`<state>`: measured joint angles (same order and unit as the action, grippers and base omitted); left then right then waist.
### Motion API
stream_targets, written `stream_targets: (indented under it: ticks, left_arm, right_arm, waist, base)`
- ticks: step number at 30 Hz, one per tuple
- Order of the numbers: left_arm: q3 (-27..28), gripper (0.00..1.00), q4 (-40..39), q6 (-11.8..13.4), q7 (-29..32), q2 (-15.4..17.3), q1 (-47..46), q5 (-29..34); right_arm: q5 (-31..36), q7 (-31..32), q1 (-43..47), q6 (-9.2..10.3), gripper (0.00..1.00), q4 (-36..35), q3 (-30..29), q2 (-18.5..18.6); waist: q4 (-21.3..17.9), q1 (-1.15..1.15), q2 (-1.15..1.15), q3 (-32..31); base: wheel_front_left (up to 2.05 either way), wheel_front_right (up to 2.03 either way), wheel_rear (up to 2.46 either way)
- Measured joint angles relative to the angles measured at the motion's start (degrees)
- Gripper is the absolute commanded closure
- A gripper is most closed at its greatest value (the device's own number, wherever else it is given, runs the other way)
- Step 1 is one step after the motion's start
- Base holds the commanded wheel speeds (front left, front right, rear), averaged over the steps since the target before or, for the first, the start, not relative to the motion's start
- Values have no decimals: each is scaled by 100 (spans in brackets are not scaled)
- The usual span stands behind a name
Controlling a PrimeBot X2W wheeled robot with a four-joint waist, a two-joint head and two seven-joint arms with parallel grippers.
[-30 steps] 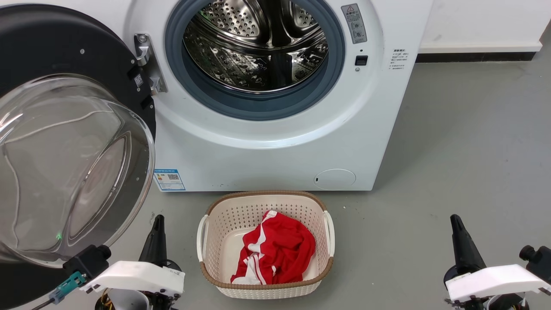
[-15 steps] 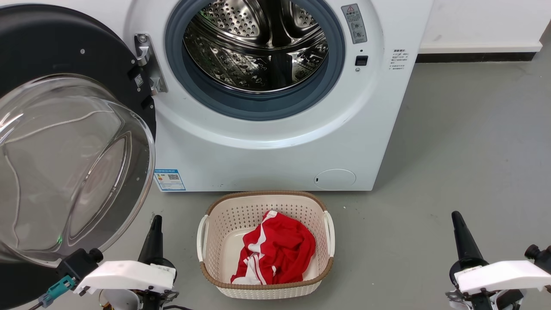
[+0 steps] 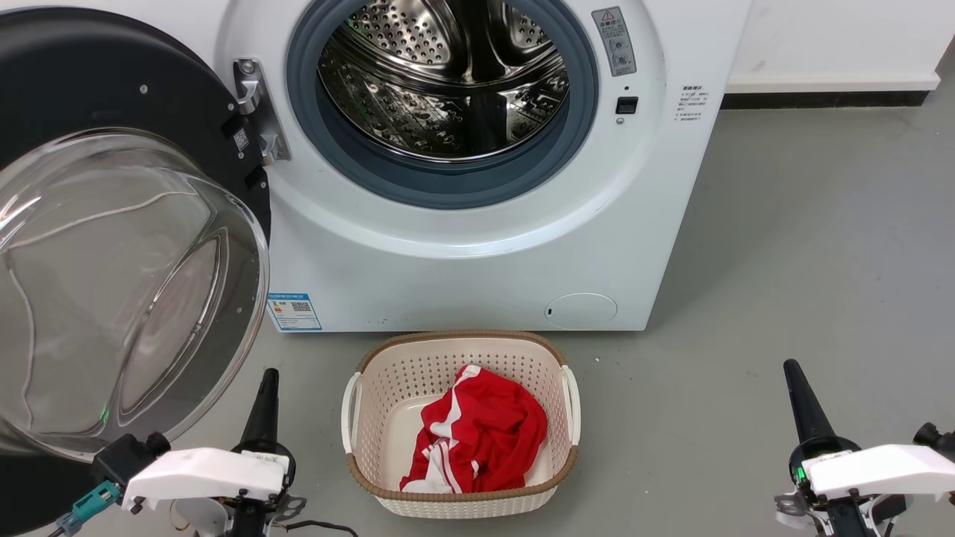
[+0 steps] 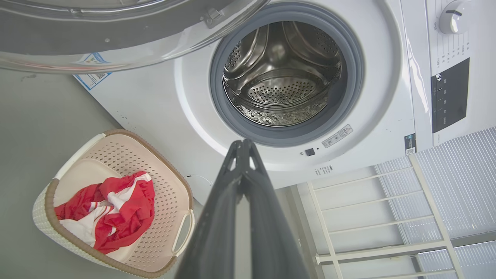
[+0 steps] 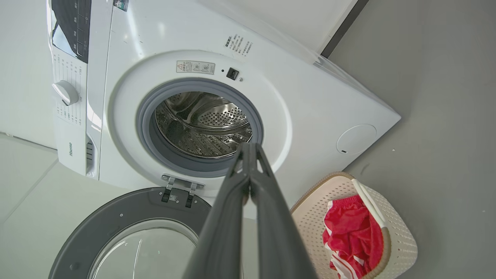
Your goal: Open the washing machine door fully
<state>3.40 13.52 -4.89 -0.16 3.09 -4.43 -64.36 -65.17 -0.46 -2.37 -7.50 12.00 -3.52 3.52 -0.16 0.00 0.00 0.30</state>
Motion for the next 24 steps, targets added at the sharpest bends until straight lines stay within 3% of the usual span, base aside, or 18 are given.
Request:
stream_targets:
  ticks: [24]
  left_arm:
    - [143, 100, 23, -118, 312, -9, -63, -1323]
  right_arm:
    - [-1314, 289, -133, 0, 100, 96, -99, 1]
  waist:
    - [6, 0, 0, -5]
  base:
    - [0, 0, 0]
